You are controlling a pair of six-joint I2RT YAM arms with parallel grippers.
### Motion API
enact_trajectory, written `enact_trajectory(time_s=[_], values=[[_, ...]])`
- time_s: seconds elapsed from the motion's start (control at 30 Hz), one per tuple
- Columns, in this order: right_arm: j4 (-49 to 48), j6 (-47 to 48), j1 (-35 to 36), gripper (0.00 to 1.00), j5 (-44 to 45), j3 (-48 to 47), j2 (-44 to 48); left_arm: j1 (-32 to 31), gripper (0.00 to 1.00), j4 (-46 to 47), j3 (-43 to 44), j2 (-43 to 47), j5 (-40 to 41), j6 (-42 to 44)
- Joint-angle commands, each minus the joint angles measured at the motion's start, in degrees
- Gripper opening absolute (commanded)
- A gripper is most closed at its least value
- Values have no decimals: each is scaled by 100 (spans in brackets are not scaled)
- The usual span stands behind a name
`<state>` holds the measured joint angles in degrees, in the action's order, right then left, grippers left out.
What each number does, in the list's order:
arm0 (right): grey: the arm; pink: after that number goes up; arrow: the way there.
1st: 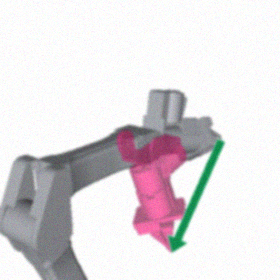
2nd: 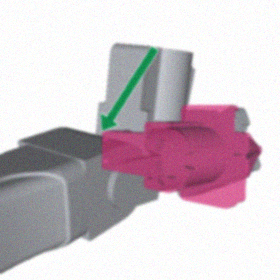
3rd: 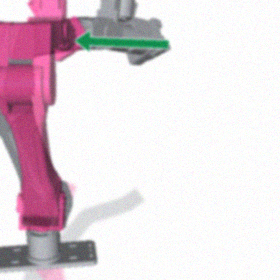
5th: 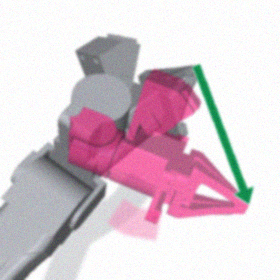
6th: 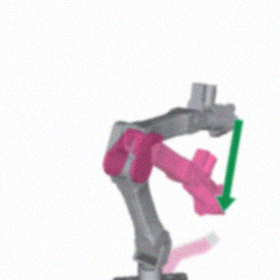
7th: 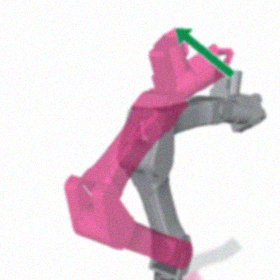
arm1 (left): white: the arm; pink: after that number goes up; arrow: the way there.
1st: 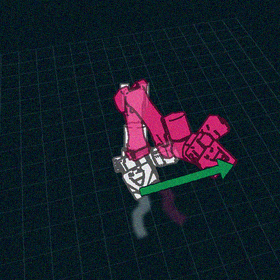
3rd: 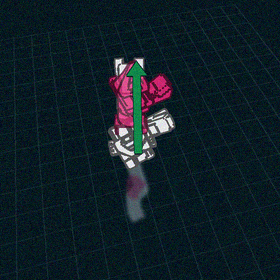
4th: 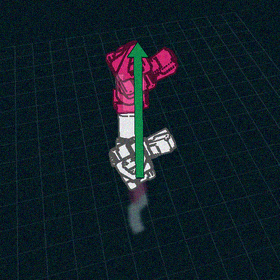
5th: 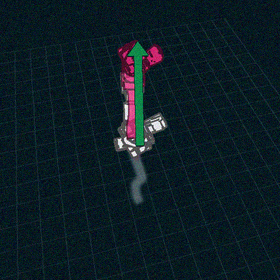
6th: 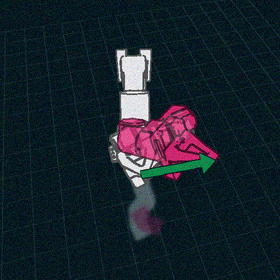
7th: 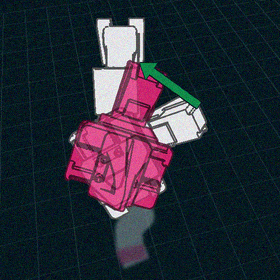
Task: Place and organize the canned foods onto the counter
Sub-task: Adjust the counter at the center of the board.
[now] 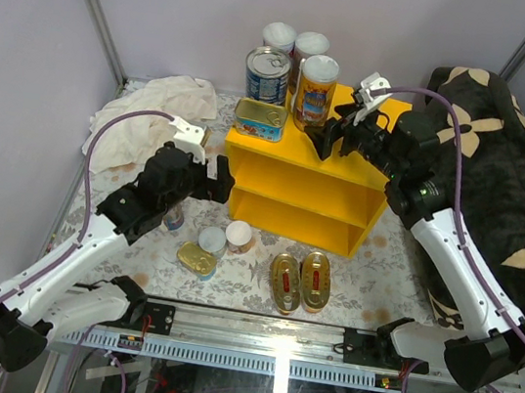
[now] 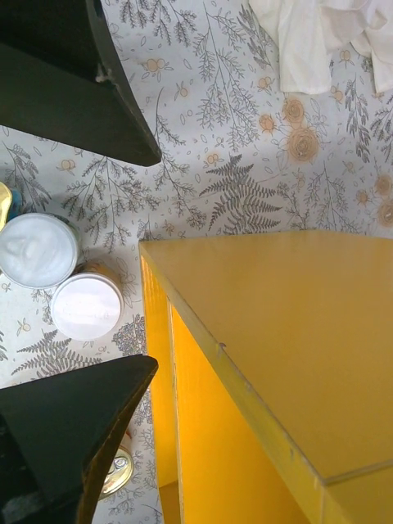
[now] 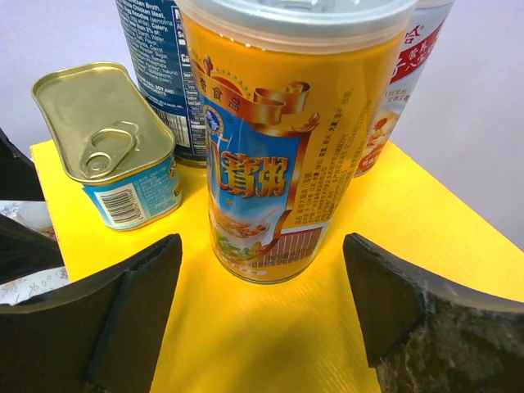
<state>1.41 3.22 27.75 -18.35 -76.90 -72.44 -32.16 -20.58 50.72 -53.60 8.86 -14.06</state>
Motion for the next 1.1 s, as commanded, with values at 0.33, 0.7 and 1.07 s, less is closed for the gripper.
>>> enact_trajectory(time_s=[0.33,0.7,1.07], values=[[-161,-91,24,52,-248,-439,-433,292,100,-181,86,395,-279,37],[-141,-101,27,53,-105,-479,-516,1077,100,-647,142,152,-620,-311],[-533,-211,28,93,114,-520,-334,1420,100,-799,87,190,-856,-351]])
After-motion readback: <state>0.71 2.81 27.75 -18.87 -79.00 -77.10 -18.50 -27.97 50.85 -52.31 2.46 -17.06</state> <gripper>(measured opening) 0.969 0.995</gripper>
